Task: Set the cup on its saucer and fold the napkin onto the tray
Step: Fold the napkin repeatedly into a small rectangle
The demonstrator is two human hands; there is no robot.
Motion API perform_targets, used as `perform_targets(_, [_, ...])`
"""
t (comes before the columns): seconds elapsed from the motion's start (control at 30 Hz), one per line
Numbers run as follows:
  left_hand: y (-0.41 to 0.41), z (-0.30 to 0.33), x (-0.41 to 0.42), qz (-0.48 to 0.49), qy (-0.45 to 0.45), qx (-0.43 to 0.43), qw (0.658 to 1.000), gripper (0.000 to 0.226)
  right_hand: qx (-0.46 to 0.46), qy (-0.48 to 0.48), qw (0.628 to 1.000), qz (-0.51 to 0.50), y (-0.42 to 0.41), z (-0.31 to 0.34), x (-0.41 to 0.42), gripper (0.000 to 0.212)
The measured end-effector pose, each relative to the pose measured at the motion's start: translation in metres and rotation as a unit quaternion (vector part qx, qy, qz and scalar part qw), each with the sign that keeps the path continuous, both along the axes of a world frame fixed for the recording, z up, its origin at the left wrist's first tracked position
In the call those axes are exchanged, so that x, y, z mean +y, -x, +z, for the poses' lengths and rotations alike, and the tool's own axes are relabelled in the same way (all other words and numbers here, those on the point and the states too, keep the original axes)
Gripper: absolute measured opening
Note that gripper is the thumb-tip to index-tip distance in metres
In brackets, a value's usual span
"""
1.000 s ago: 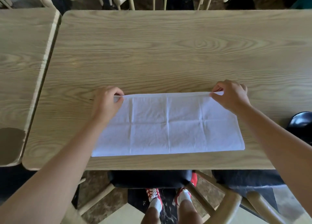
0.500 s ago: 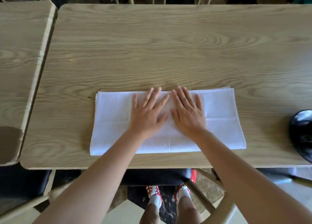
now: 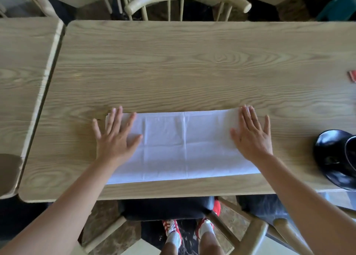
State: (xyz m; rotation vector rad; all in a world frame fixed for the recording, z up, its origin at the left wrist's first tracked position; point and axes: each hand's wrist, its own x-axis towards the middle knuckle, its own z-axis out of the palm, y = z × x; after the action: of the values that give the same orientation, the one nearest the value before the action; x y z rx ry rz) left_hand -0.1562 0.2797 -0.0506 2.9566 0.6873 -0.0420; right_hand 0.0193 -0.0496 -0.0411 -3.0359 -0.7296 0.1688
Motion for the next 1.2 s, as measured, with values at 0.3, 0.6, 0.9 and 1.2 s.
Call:
perform_targets(0.3, [-0.006,0.01,-0.135,-0.072,0.04,-0.067,0.994,0.053,0.012,-0.102,0.994,0.028,0.101,0.001,0.076,0.058])
perform_targets(0.6, [-0.002,-0.006,-0.133,-0.054,0.04,0.022,0.997,0.066,0.036,-0.081,0.995,0.044,0.11,-0.011,0.071,0.059])
perform_targets(0.9, [0.0,-0.005,-0.125,-0.065,0.054,0.034,0.996,0.064,0.034,-0.029,0.999,-0.015,0.079,-0.009,-0.019,0.061])
perform_targets(1.2, [0.066,0.001,-0.033,-0.033,0.015,0.042,0.998,0.069,0.037,-0.022,0.999,-0.013,0.079,-0.009,-0.02,0.062])
